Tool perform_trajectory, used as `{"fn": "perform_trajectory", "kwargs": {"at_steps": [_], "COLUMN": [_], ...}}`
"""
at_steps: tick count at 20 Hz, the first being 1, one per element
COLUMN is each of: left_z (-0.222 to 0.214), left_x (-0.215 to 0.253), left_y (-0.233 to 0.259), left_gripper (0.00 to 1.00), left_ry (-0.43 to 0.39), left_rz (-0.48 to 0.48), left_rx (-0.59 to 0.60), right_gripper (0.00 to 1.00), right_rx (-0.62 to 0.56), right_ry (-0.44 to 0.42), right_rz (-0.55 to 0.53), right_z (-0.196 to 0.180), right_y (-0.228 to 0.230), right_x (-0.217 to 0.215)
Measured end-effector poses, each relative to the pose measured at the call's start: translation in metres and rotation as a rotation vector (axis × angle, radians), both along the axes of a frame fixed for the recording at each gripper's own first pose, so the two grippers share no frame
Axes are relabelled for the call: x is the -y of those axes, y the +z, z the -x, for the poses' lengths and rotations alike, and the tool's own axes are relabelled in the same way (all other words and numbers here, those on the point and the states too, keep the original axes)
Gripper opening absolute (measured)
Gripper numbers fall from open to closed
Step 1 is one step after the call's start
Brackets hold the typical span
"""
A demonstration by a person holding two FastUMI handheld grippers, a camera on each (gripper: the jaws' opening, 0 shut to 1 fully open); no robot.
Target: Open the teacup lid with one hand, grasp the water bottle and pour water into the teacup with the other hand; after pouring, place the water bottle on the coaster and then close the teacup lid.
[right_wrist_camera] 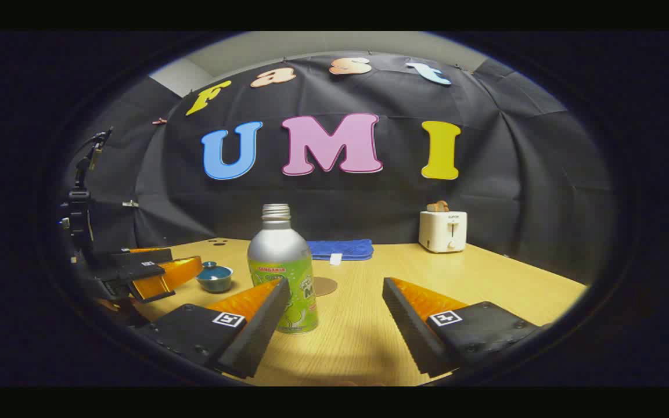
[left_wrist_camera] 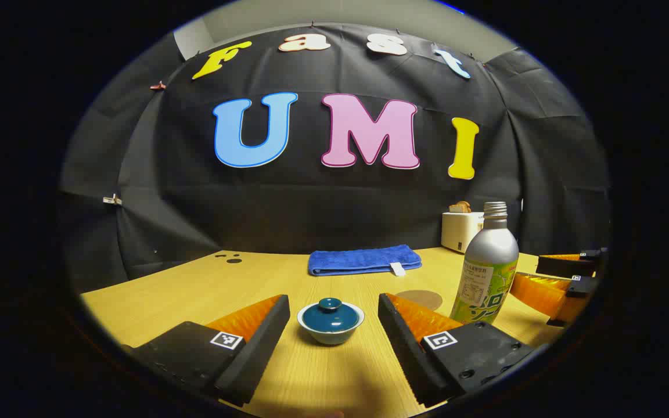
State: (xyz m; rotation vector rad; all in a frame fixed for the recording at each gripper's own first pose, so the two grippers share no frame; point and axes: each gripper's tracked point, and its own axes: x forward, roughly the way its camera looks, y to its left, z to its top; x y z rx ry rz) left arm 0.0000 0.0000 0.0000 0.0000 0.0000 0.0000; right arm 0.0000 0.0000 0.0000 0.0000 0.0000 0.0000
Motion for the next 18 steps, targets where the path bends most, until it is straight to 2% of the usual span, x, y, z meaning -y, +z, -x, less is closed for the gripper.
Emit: {"fn": "perform_trajectory", "kwargs": {"at_steps": [3,18], "left_z": [-0.0002,-0.0032], "left_x": [-0.001,-0.0004], "left_y": [0.0001,-0.0006], "left_gripper": [0.97,0.97], "left_ry": [0.001,-0.006], "left_rz": [0.0,0.0], "left_rx": [0.0,0.001], "right_gripper": [0.96,0.96], "right_rx": [-0.001,0.002], "right_ry": [-0.004,-0.004], "right_rz": [0.0,0.001], "right_z": [-0.0014,-0.0024], "right_y": [-0.0009,-0.0017], "right_x": [0.0002,0.0011]}}
